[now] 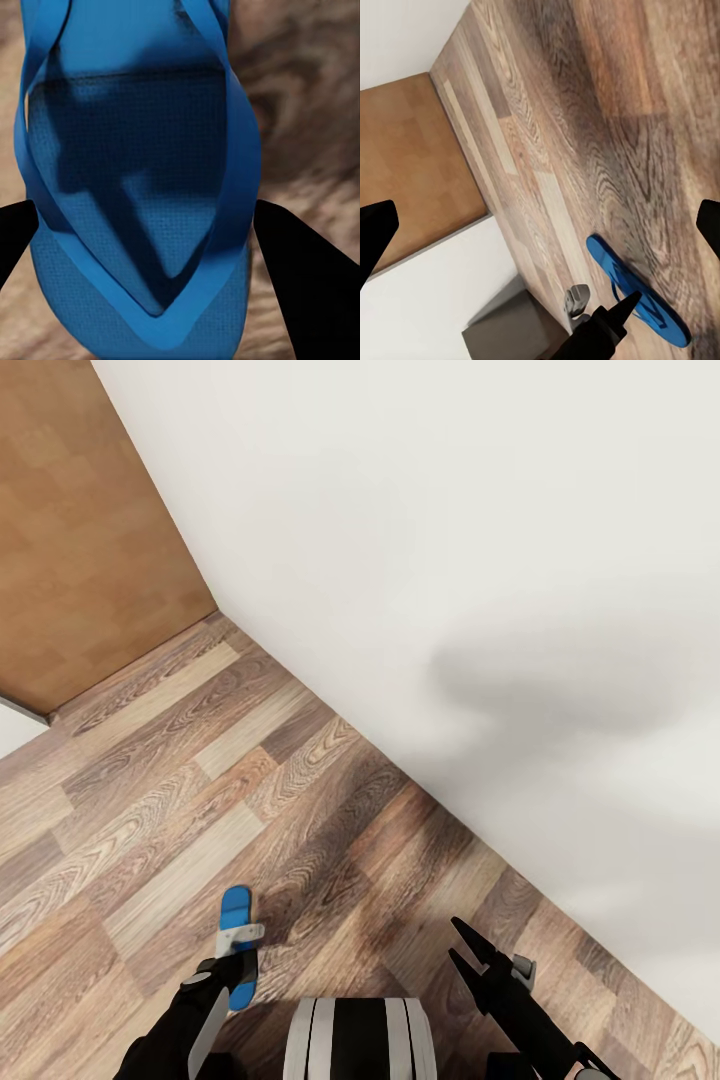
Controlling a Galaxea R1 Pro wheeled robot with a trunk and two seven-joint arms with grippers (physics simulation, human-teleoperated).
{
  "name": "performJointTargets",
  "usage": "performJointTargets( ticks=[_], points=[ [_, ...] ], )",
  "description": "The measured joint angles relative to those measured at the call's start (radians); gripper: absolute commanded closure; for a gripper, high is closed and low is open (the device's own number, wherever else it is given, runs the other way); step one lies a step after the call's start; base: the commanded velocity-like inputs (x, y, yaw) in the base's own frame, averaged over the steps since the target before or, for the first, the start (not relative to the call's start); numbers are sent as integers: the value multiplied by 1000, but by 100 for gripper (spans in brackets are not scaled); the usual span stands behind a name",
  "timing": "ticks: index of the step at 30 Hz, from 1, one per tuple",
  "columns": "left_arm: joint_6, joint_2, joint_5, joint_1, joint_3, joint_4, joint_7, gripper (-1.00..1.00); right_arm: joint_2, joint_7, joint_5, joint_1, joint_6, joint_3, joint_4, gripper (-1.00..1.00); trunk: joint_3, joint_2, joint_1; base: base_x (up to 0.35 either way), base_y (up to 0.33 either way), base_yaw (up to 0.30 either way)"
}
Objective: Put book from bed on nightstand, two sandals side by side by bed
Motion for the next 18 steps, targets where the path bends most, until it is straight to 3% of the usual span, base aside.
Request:
performJointTargets(
  ticks=[18],
  points=[
    [3, 0, -1, 0, 0, 0, 0, 100, 0, 0, 0, 0, 0, -1, 0, -100, 15, 1, -2, 0, 0, 0]
  ],
)
